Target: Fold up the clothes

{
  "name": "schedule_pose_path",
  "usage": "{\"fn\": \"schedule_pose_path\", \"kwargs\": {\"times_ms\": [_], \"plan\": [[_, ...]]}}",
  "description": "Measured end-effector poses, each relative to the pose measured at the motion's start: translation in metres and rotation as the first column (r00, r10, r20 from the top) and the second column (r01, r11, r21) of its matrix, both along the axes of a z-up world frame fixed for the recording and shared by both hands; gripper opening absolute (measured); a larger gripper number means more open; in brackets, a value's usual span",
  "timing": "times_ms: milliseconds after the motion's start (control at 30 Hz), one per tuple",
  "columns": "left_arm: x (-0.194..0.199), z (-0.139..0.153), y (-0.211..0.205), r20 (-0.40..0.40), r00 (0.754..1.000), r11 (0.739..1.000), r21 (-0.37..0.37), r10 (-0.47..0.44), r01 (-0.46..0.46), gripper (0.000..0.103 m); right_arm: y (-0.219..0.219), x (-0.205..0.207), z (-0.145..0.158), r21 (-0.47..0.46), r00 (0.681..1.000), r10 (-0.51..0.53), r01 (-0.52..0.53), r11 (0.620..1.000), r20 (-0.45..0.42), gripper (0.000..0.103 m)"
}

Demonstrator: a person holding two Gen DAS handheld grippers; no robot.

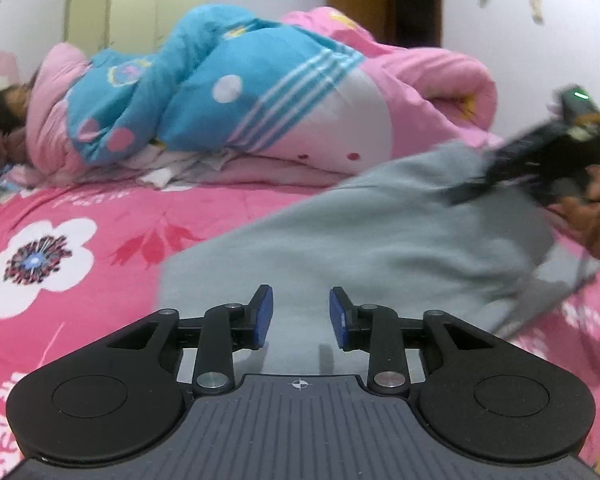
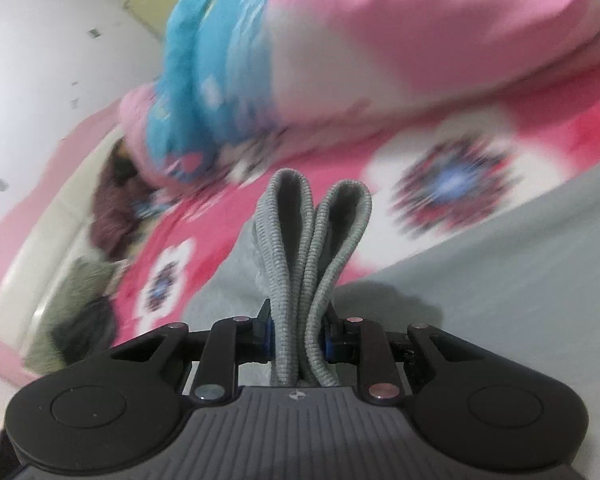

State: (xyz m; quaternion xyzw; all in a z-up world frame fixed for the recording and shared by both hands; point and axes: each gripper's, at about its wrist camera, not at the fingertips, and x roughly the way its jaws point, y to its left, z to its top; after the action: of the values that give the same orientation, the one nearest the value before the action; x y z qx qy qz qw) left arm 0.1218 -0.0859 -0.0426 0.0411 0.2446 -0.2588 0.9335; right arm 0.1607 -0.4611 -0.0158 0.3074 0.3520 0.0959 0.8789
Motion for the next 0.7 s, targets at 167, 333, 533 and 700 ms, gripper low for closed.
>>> {"fn": "schedule_pose_path", "kwargs": {"times_ms": [167, 333, 533, 700], "plan": [[0.032, -0.023, -0.014, -0.186, 0.983, 1.000, -0.014, 0.016, -0.019, 0.032, -0.078, -0.030, 0.007, -0.147, 0.991, -0.128, 0.123, 0.981, -0.027, 0.024], [0.040, -0.037, -0.033, -0.262, 0.964, 0.998, -0.061, -0.043, 0.028, 0.032, -0.123, -0.042, -0.006, -0.190, 0.978, -0.196, 0.181, 0.965, -0.065, 0.024], [0.041, -0.040, -0.048, -0.285, 0.956, 0.997, -0.046, -0.076, 0.065, 0.032, -0.155, -0.049, -0.023, -0.174, 0.970, -0.219, 0.200, 0.964, -0.102, 0.023], [0.038, -0.041, -0.051, -0.287, 0.954, 0.996, -0.029, -0.086, 0.081, 0.032, -0.173, -0.052, -0.037, -0.143, 0.967, -0.222, 0.204, 0.968, -0.121, 0.023]]}}
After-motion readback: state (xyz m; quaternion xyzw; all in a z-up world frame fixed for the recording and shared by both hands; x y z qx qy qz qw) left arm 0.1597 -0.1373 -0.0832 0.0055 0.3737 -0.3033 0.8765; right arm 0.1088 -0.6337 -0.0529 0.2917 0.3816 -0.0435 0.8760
